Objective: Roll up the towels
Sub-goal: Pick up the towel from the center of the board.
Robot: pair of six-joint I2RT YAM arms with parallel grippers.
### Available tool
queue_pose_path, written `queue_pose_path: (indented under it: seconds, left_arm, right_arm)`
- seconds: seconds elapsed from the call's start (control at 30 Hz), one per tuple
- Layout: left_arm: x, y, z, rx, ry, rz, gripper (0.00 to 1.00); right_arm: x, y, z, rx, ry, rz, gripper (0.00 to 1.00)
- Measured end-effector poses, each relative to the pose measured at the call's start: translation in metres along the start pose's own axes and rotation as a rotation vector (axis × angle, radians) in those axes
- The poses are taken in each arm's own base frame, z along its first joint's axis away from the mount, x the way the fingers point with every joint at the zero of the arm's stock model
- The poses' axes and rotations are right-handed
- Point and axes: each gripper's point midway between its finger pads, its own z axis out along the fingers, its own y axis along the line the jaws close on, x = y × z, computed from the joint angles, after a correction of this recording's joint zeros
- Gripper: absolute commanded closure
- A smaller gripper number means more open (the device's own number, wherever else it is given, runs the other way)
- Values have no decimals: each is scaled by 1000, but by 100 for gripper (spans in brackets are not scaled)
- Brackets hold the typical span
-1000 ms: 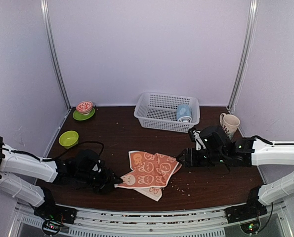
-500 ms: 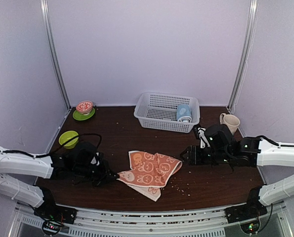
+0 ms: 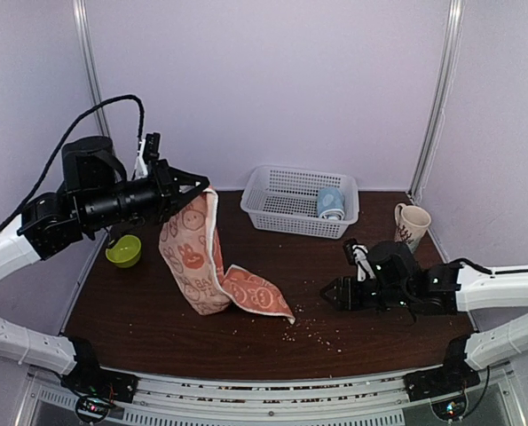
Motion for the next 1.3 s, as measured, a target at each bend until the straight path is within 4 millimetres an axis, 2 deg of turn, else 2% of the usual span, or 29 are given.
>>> queue_pose_path:
  seconds: [0.07,0.2,0.37,0.43,0.53,0.67,0.8,0.93,1.0,1.13,1.23,1.3]
  left_arm:
    - [3,6,11,-28,15,19,100]
    - [16,29,25,-114,62,42,100]
    - [14,41,23,-171,47,63,100]
    - [11,46,21,-198,28,74,100]
    - [3,48,14,-231,-6,91,100]
    - [-15,38,-1,-232,-72,112,100]
    - [-30,27,-18,-217,-132,126,100]
    - [-32,27,-27,-214,-146,128,100]
    - [-24,38,-28,-228,-132,125,100]
    - [8,78,-25,-285,-54,110,100]
    - [32,108,-26,-332,6,93,100]
    - [41,119,-31,-343,21,82,100]
  right_arm:
    - [9,5,8,-14,31,-7,40]
    - [28,22,27,-41,120,-25,34]
    - [49,59,42,-58,216,-139,31]
    - [57,65,45,-54,248,-183,31]
    - [66,57,51,-3,290,-232,31]
    - [70,41,56,65,309,-249,31]
    - [62,32,61,84,294,-189,33]
    - [62,21,72,121,300,-109,37]
    - [63,16,81,150,314,-68,40]
    - [62,11,96,192,325,-2,44]
    - [63,6,102,220,340,19,46]
    - [63,5,104,236,351,26,46]
